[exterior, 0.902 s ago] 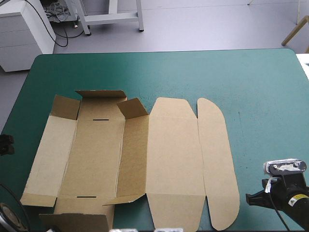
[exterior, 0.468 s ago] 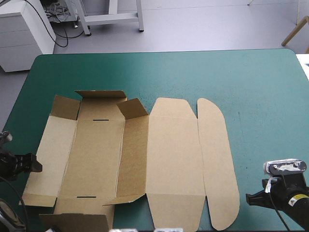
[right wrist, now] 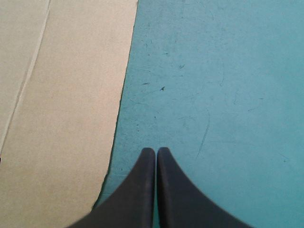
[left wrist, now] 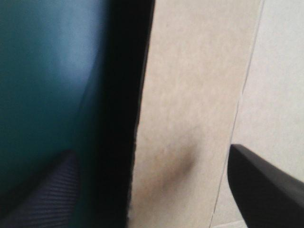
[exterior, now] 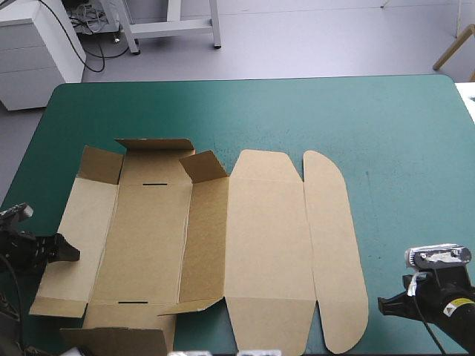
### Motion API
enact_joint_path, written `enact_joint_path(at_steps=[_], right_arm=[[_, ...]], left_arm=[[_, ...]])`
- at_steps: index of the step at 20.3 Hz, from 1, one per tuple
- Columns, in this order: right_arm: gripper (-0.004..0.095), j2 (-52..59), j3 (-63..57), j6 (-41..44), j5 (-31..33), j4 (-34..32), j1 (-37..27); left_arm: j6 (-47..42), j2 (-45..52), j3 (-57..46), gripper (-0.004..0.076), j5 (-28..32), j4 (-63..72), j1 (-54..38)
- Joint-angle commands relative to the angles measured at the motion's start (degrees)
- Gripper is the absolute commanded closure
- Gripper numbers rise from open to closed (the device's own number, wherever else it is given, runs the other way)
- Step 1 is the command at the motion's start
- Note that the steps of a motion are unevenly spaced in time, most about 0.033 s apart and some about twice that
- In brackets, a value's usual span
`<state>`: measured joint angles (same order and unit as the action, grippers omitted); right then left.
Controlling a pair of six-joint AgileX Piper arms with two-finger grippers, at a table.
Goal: Fold the box
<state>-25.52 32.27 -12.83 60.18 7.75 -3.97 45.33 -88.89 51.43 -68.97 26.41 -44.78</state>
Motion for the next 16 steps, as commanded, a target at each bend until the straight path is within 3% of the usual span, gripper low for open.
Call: enact_joint_path(at_steps=[1, 5, 16], right_arm=[[0.0912, -0.47, 1.48, -0.30, -2.78, 0.35, -0.43], [0.0912, -0.47, 1.48, -0.20, -2.78, 0.46, -0.43], [0.0912, -0.47, 1.48, -0.68, -2.78, 0.36, -0.43]], left_arm=[[1.94, 0.64, -0.74, 0.0123, -5.63, 3.95, -0.11], [5.63, 0.10, -4.28, 0.0123, -5.63, 8.09, -0.01], [5.21, 0.10, -4.64, 0.0128, -5.63, 8.53, 8.83]])
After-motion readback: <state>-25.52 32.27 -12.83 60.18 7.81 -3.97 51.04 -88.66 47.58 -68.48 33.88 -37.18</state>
